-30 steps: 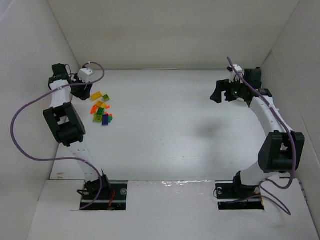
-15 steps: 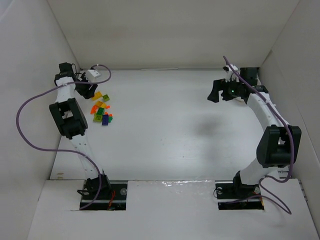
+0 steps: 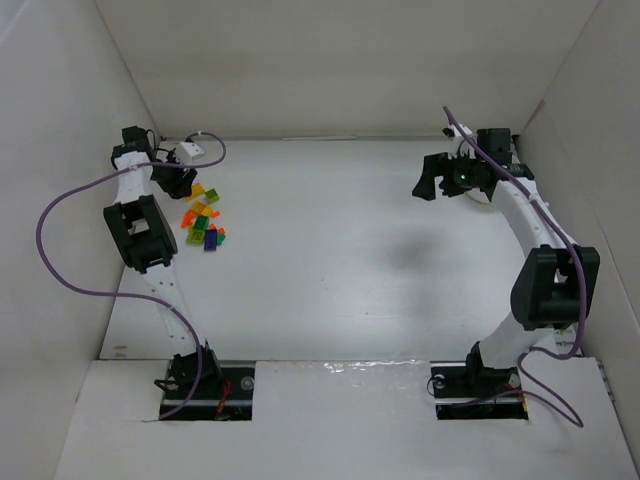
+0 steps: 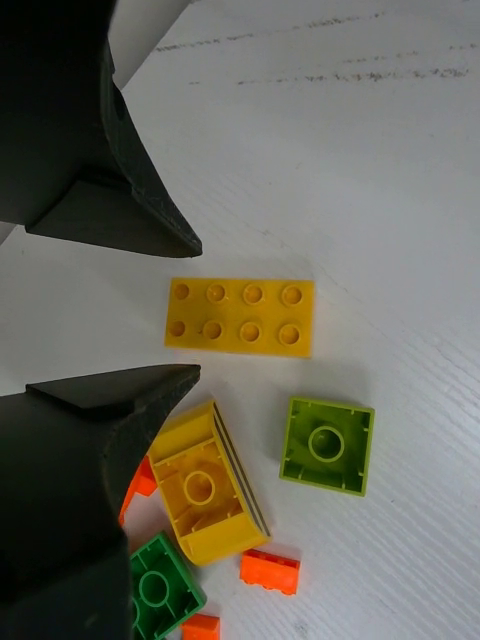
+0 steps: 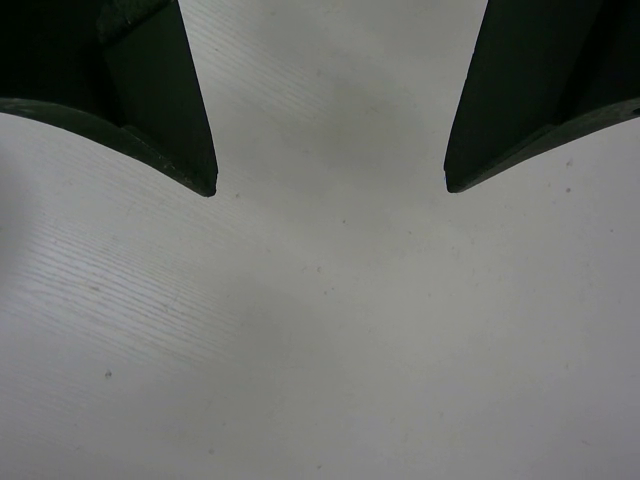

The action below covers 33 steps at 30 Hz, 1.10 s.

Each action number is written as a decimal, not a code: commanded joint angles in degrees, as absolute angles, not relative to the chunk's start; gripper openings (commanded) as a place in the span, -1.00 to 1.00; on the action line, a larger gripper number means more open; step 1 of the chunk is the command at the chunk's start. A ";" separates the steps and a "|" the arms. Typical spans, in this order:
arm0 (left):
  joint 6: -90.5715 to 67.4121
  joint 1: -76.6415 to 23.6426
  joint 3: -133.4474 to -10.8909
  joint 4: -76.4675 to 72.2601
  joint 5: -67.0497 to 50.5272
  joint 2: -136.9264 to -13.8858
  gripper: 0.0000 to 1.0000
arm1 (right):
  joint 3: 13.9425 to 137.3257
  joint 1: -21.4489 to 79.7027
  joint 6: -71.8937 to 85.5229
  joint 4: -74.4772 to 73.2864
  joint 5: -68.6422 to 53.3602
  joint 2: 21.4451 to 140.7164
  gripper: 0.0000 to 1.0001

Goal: Sort the legos into containers by color

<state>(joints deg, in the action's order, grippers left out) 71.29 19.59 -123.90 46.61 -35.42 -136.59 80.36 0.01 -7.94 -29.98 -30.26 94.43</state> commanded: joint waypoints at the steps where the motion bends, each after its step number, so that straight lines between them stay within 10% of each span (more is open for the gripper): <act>1: 73.56 19.86 -126.21 50.10 -37.10 -136.41 -0.11 | 83.58 0.79 -7.73 -30.41 -30.67 95.19 1.00; 27: 76.38 19.86 -130.96 54.32 -31.03 -142.90 0.12 | 85.78 1.85 -7.73 -30.94 -29.09 97.38 1.00; 33: 76.90 19.86 -130.96 54.32 -30.50 -143.44 -0.32 | 86.40 2.90 -8.26 -31.46 -29.09 97.91 0.97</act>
